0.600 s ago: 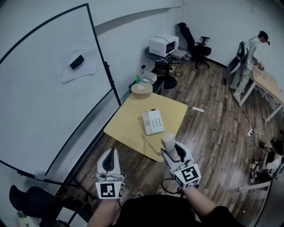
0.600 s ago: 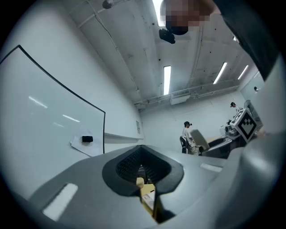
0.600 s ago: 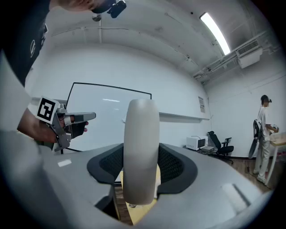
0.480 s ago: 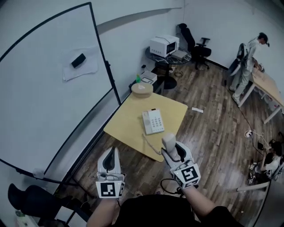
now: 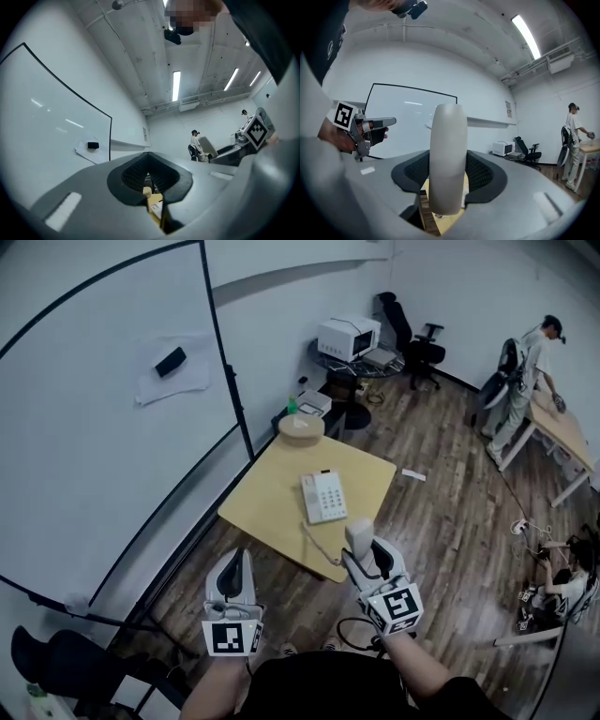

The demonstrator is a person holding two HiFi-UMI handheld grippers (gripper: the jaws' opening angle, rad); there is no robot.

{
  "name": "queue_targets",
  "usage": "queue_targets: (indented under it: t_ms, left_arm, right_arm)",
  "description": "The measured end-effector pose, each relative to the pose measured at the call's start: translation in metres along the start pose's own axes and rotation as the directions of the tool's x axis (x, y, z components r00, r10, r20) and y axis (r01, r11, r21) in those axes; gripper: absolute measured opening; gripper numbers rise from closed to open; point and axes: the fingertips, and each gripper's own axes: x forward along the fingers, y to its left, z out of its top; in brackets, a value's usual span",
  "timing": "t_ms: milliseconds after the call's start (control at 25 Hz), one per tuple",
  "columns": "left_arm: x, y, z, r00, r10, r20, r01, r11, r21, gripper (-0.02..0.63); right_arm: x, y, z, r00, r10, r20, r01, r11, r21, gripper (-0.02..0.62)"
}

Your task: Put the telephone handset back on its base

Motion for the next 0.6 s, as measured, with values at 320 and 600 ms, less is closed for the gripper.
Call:
queue_targets:
  t_ms: [320, 600]
  left_arm:
    - [-0.001, 0.006, -0.005, 1.0, -0.001, -0.007, 0.001, 1.0, -0.005, 0.0]
    - [0.0, 0.003, -0.012, 0.999, 0.015, -0.039, -0.014, 1.0, 0.011, 0.0]
  right_arm:
    - [0.005, 0.001, 0.002, 1.0, -0.011, 0.009, 0.011, 1.0, 0.015, 0.231]
    - [0.012, -0.001, -0.002, 1.0, -0.008, -0.001, 0.008, 1.0, 0.006, 0.23]
